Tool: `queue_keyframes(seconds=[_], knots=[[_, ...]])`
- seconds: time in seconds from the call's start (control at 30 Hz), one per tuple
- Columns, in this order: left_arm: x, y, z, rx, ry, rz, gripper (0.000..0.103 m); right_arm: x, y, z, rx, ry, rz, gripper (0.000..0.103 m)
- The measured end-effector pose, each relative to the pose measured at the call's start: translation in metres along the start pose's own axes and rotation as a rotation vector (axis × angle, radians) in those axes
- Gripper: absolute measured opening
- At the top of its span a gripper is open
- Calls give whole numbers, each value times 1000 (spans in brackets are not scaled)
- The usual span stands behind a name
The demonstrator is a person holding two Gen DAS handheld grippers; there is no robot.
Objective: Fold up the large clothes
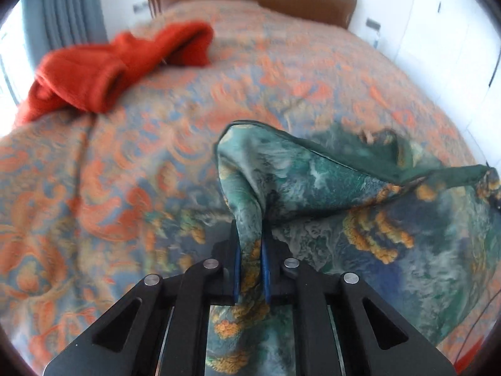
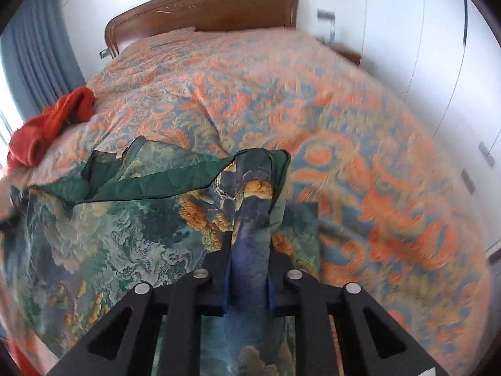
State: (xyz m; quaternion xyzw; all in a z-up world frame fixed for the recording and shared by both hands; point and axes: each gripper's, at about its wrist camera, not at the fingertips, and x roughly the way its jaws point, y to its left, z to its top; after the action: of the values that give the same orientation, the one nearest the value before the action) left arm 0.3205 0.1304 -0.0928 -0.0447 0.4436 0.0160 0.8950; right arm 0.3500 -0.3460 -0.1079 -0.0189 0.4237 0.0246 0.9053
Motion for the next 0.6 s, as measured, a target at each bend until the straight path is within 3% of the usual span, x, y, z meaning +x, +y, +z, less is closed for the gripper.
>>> queue_keyframes(seconds=[0.1,0.2,0.3,0.37,0.47,0.6], knots=[[-31,-1,16,2,-104,22,8,-27,15,9,-66,-111,-80,13],[-49,-11,32,27,-237,99,8,-49,29,29,-90,-242,-144,13],[-35,-20,38,57,-310,196,8,-52,34,48,-57,-313,-188,13],[2,-16,34,49,-283,247,9,-40,36,58,-50,-335,-231,13],[61,0,14,-13,-158,233,9,9,34,56,-66,-257,-288,12],[103,4,-17,-1,-123,243,12,94,22,23,-46,-43,-245,13]])
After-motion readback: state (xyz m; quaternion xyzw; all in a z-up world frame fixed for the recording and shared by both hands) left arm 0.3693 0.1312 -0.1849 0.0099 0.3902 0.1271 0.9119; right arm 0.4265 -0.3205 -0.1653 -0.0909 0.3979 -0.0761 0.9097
